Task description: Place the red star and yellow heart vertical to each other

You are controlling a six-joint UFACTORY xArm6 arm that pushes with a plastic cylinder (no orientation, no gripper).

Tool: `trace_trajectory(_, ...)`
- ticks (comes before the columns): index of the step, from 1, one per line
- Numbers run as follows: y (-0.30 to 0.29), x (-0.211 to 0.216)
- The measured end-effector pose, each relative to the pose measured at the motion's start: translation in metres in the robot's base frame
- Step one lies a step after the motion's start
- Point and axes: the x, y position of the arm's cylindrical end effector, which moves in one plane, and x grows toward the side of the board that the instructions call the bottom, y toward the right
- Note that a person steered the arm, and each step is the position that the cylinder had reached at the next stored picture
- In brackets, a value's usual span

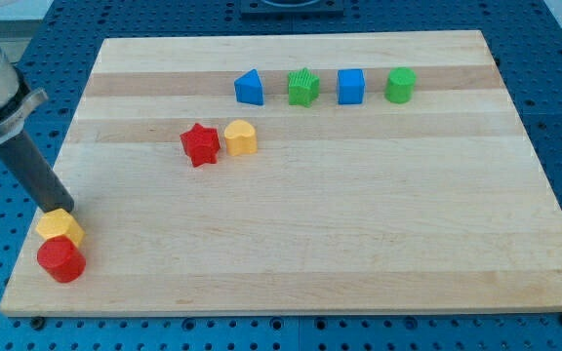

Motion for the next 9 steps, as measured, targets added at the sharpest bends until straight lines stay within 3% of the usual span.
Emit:
trace_trajectory(1, 0.057, -0.009)
trace_trajectory(3, 0.237, -0.032)
trace_trajectory(4, 0.252, -0.084)
trace_trajectory(5, 0.221, -0.105)
trace_trajectory(9, 0.060, -0.101)
